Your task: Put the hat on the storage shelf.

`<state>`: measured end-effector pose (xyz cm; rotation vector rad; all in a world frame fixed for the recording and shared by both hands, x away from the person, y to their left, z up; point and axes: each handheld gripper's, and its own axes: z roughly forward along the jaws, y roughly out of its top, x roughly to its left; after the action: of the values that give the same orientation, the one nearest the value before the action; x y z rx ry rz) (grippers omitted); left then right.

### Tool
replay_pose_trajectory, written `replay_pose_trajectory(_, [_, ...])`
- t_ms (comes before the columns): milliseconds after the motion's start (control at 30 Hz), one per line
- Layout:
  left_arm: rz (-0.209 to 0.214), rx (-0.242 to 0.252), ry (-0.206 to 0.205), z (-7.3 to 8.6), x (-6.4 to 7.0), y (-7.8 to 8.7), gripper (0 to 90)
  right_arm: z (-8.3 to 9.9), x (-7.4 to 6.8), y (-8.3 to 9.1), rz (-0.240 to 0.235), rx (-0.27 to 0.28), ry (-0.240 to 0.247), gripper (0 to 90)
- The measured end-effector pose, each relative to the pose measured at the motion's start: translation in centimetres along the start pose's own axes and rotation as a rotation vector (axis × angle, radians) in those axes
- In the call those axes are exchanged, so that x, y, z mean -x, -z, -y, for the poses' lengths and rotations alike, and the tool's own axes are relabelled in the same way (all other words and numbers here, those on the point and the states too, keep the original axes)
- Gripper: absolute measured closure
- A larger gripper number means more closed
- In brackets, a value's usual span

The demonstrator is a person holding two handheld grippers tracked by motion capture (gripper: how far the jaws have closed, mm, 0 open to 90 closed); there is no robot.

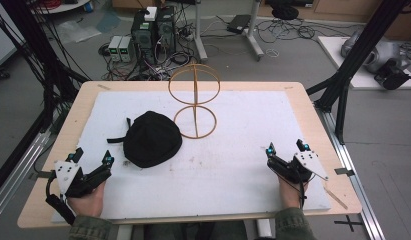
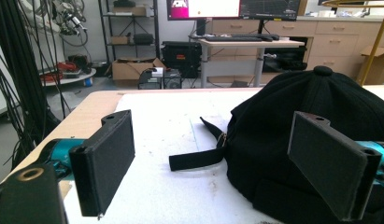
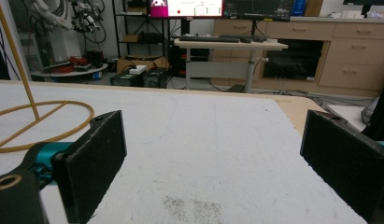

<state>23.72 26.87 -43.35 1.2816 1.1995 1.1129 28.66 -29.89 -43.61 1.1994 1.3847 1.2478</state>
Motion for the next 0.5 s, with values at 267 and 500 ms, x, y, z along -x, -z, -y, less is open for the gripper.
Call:
replay_pose_trajectory(267, [-0.009,0.004,0.032,0.04,-0.27,0.0,15.1,0.0,0.09,0.13,0.004,0.003,-0.002,6.2])
replay_pose_trajectory(500, [0.006,0.01,0.033,0.01,-0.17,0.08,14.1,0.04,0.12,0.15,-0.001,0.001,-0.008,6.2])
